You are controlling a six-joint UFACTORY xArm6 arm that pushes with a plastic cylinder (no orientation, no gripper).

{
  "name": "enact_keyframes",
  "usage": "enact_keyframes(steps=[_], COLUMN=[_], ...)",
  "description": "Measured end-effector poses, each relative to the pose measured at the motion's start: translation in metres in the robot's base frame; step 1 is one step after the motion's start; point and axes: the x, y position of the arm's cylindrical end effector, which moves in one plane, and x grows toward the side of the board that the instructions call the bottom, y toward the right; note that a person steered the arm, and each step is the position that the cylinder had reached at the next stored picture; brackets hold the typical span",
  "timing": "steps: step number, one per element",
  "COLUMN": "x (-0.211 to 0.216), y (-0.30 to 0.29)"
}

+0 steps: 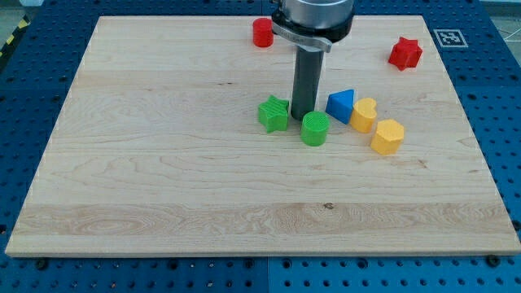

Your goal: Slide the green star to the left

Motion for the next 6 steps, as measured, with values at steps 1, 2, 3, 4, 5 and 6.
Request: enact_keyframes(steps=[1, 2, 3, 4, 5, 6], x=[0.013, 0.021, 0.024, 0.013, 0.004, 0.004], y=[0.007, 0.010, 0.010, 0.010, 0.006, -0.022])
